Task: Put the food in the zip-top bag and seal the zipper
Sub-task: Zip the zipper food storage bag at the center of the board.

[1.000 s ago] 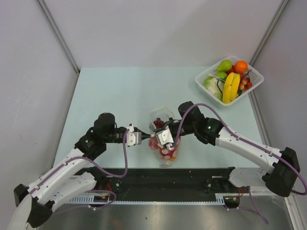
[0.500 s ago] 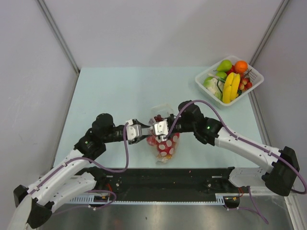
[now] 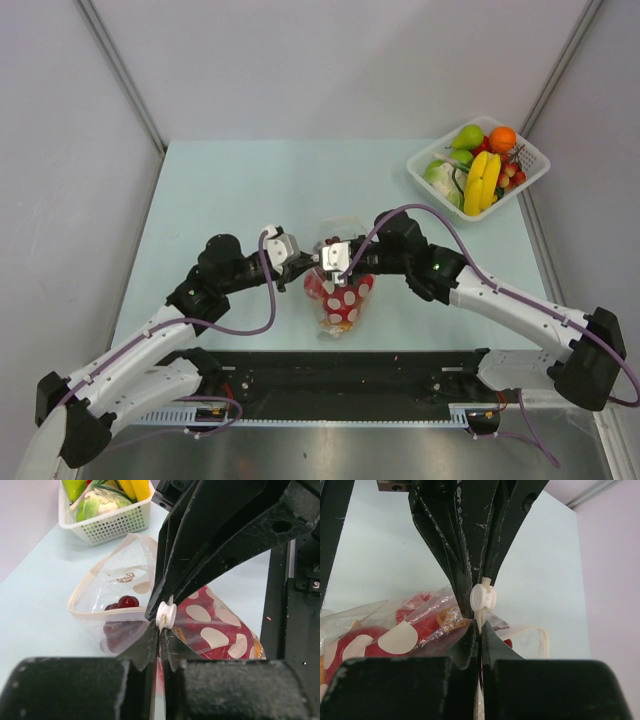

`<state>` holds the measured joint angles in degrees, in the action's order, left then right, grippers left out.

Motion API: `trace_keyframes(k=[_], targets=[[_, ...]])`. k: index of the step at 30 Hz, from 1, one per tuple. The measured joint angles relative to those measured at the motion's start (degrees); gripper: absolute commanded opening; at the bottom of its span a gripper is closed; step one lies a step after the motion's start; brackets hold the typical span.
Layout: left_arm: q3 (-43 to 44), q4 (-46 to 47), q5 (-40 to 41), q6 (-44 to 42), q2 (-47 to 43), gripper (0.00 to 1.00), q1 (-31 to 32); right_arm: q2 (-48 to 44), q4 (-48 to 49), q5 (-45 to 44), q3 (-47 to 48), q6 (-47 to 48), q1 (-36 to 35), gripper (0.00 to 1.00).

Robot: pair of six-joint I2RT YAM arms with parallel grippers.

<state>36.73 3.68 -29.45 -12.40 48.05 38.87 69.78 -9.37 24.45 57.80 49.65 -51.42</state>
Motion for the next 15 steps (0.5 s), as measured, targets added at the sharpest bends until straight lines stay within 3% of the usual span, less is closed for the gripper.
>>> trace_keyframes(k=[3,5,6,7,8,11,12,15], targets=[[0.00,0.42,-0.31,-0.24,0.02,0.22,0.02,-0.52,-0.20,-0.28,0.00,-0.33,0.00,0.00],[0.00,0.48,-0.57,-0.74,0.00,0.24,0.02,-0.87,-0.22,-0.50,0.00,-0.59,0.02,0.00],[0.00,0.46,-0.68,-0.87,0.00,0.20,0.02,-1.03,-0.22,-0.61,0.00,-0.70,0.02,0.00],[0.00,0.42,-0.76,-1.11,0.00,0.06,0.02,-1.14,-0.22,-0.66,0.00,-0.90,0.02,0.00],[0.00,0.42,-0.83,-1.18,0.00,0.00,0.02,-1.22,-0.22,-0.68,0.00,-1.14,0.02,0.00],[0.00,0.46,-1.09,-1.60,0.07,0.00,0.00,-1.31,-0.22,-0.66,0.00,-1.62,0.02,0.01],[0.00,0.48,-1.27,-1.84,0.07,0.00,0.02,-1.38,-0.26,-0.63,0.00,-1.64,0.02,0.20],[0.00,0.02,-2.32,-3.67,-0.02,0.00,0.02,-2.01,-0.92,-0.20,0.00,-1.33,0.04,0.58]])
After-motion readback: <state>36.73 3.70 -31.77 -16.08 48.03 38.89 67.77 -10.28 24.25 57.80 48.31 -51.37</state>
